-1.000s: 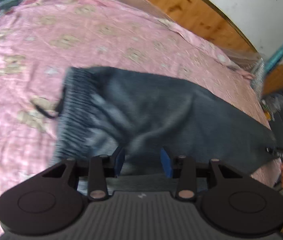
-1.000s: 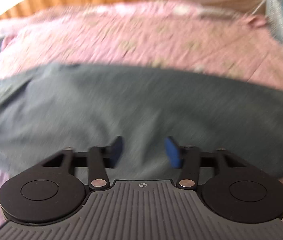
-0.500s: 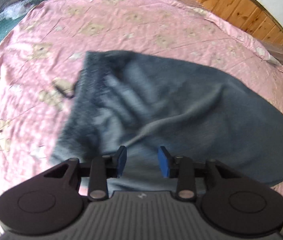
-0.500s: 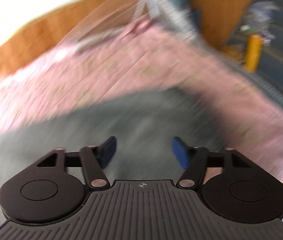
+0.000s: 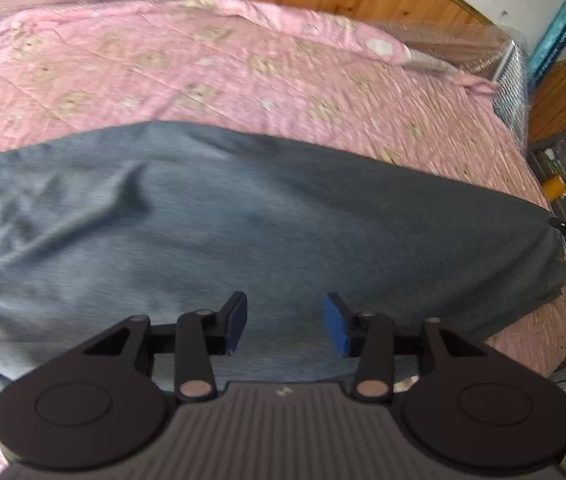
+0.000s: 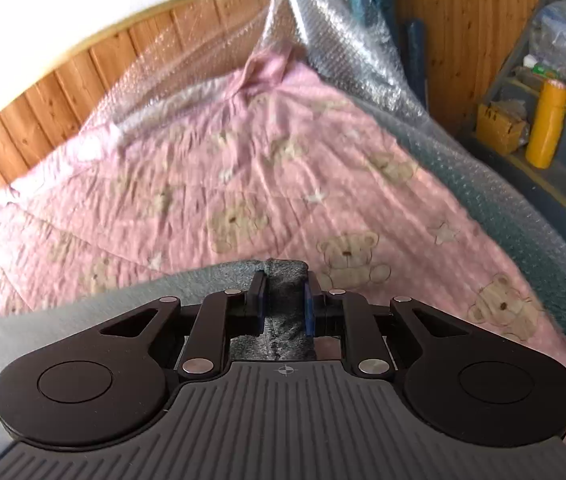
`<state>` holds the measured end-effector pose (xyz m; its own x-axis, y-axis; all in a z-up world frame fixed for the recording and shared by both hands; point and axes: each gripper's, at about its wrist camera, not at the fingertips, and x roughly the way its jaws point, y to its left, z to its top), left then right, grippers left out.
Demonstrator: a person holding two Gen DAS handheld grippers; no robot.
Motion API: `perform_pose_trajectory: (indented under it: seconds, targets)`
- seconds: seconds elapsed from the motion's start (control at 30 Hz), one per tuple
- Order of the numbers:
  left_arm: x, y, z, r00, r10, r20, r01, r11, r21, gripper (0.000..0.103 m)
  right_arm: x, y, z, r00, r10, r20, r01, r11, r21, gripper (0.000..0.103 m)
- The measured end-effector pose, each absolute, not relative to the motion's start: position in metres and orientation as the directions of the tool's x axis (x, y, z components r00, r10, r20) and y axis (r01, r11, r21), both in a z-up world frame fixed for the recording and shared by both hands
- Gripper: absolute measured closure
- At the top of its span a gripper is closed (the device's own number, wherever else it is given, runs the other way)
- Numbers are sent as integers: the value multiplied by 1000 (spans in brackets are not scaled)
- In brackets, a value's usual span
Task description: Fold clothes
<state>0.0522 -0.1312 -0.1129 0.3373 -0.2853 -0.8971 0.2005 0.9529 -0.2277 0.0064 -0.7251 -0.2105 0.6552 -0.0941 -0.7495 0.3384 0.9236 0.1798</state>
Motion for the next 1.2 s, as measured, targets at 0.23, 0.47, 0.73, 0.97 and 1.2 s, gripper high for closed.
perform_pose_trajectory:
  seconds: [0.23,0.47,0.73,0.97,1.2]
  targets:
    - [53,-189,-105,334,-348,-876,282,924,-259,54,-48,-738,-218,685,-56,-726,436,830,348,26]
    - [83,-272,-86,282,-504,-816,393,837,-381,44,-123,-725,-240,730,33,-683,505,648,571,27]
    - [114,-457,-63,153,-627,-764,593,677,-436,33,-115,-678,-213,746,-123,-654,468,796,384,76]
    - [105,-582,-99,26,-550,-835,709,599,-372,27,-114,-586,-162,812,-198,-549,250,968,20,78]
    - [99,-598,-139,6,-395,-919,765,593,-251,90,-113,-530,-161,844,-147,-516,80,985,-150,74]
